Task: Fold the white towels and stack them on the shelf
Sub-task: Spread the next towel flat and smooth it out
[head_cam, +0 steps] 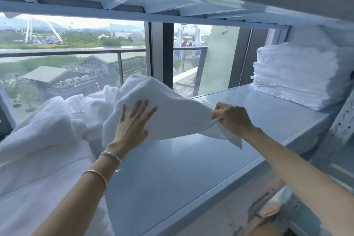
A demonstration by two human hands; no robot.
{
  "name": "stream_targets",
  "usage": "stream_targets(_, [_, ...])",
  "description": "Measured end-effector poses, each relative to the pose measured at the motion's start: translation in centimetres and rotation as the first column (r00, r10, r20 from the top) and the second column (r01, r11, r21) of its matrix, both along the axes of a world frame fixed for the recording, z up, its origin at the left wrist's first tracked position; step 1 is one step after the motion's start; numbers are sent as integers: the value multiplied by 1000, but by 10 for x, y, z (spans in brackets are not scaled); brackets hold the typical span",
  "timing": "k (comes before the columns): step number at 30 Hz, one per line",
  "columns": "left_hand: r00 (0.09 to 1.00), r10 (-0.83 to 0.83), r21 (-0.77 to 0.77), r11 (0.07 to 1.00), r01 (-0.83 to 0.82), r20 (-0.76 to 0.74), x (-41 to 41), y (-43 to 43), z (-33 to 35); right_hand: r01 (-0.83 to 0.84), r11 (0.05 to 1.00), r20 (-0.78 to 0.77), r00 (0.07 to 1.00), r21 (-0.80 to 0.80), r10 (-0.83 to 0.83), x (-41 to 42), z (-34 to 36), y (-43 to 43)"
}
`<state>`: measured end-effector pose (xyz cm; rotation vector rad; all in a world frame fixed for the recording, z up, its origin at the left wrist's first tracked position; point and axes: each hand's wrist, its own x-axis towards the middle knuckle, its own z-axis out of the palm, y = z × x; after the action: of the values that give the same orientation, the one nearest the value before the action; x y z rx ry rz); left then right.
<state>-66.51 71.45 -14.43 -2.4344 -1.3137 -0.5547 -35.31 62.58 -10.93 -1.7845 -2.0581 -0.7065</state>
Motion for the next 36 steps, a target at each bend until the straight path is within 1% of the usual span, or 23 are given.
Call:
stream_targets(3, [999,-33,-42,999,31,-34,29,-1,-11,143,985,-41,988,-99,-148,50,-14,-10])
stream_targets(6, [992,-84,-152,986,70,-93,66,-2,-34,223,956,-20,973,-190,-231,93,-30,-13])
stream_targets(9, [977,-103,-286,957,47,-186,109,-3,-70,255,932,24,966,-258,-257,132,-48,-8])
stream_targets(11, [973,-117,-369,929,37,-197,139,-6,-91,274,904,56,961,-330,-271,157,-57,-2])
stream_targets(13, [975,-113,-443,896,17,-192,166,-8,-106,303,865,126,953,-399,-275,178,-64,5])
stream_targets(16, [976,-128,-516,857,18,-178,207,-19,-116,306,853,152,952,-423,-266,210,-70,17])
stream_targets(19, [975,-145,-537,843,33,-166,244,-36,-125,282,862,158,959,-421,-237,246,-77,31])
stream_targets(23, [982,-133,-546,837,37,-136,276,-43,-126,256,848,106,967,-465,-233,276,-86,49])
stream_targets(26, [983,-141,-542,839,56,-117,299,-50,-127,224,802,-62,949,-554,-308,296,-100,61])
stream_targets(27, [982,-152,-542,837,69,-109,309,-53,-127,223,783,-76,943,-580,-325,304,-104,64])
stream_targets(29, [981,-175,-542,834,100,-87,329,-61,-127,286,748,-12,931,-599,-365,318,-111,68])
stream_targets(33, [984,-174,-512,849,128,-41,364,-61,-132,364,724,43,906,-585,-421,352,-117,69])
stream_targets(36, [986,-166,-496,859,129,-31,386,-54,-135,437,713,189,895,-548,-404,375,-119,58])
